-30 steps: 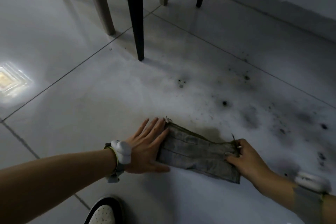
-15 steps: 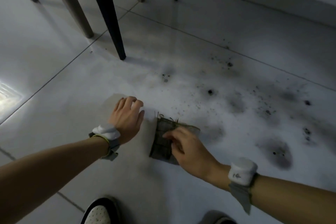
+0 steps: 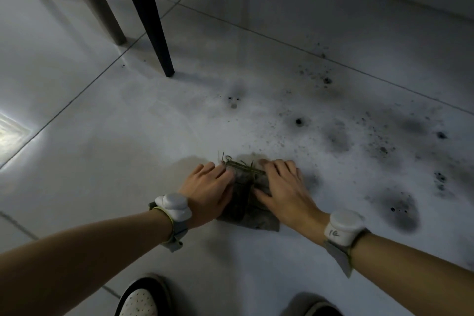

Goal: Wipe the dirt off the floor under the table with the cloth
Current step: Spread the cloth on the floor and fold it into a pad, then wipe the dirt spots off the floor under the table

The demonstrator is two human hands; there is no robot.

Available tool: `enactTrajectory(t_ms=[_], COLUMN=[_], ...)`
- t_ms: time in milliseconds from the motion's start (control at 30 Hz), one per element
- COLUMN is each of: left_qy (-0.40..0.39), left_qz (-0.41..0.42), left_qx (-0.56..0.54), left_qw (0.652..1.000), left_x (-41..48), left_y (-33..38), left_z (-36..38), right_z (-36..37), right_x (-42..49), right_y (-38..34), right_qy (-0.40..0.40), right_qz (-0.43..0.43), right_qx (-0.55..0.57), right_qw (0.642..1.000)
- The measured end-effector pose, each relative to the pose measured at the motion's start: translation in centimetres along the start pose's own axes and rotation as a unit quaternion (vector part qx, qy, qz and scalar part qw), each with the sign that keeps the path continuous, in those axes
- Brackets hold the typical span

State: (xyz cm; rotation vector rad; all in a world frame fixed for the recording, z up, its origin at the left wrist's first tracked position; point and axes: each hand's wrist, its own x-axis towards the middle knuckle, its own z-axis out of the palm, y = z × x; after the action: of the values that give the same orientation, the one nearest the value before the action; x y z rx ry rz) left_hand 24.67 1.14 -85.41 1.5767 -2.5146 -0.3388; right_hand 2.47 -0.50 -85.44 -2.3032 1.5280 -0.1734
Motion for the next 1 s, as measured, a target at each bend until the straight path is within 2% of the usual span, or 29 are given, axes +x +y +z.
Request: enactTrajectory(t_ms=[133, 267, 400, 500, 667, 733, 800, 900, 1000], left_qy=[-0.035, -0.044, -0.045, -0.017, 0.050, 0.053, 0.048, 0.033, 0.022], left_qz=[0.021, 0.008, -0.082, -0.157, -0.224, -0.222, -0.217, -0.208, -0.203], left_qx=[0.014, 0.003, -0.062, -0.114, -0.127, -0.111, -0.086, -0.039, -0.008], left_qw=[0.999, 0.999, 0.994, 0.981, 0.965, 0.967, 0.971, 0.977, 0.979], left_x=[-0.9, -1.4, -1.1, -0.9, -0.8, -0.9, -1.1, -1.0, -0.2], left_y=[-0.1, -0.3, -0.1, -0.6, -2.3, -2.9, -3.3, -3.2, -2.5], left_z=[0.5, 0.5, 0.1, -0.5, -1.1, -1.0, -0.8, -0.1, 0.4], right_z=[-0.1, -0.5, -0.7, 0.0, 1.6, 2.0, 2.6, 3.8, 4.2], right_x=[0.8, 1.0, 0.5, 1.0, 2.1, 1.5, 0.7, 0.1, 0.6], right_y=[0.1, 0.4, -0.6, -2.6, -4.5, -4.0, -3.2, -2.1, -1.4], right_qy=[-0.032, -0.033, 0.017, 0.058, 0.019, 0.049, 0.060, 0.007, -0.043], right_qz=[0.015, 0.001, -0.069, -0.084, -0.053, -0.102, -0.191, -0.283, -0.290], right_qx=[0.003, 0.067, 0.176, 0.193, 0.151, 0.090, 0.015, -0.082, -0.106], right_qw=[0.999, 0.997, 0.982, 0.976, 0.987, 0.990, 0.980, 0.955, 0.950])
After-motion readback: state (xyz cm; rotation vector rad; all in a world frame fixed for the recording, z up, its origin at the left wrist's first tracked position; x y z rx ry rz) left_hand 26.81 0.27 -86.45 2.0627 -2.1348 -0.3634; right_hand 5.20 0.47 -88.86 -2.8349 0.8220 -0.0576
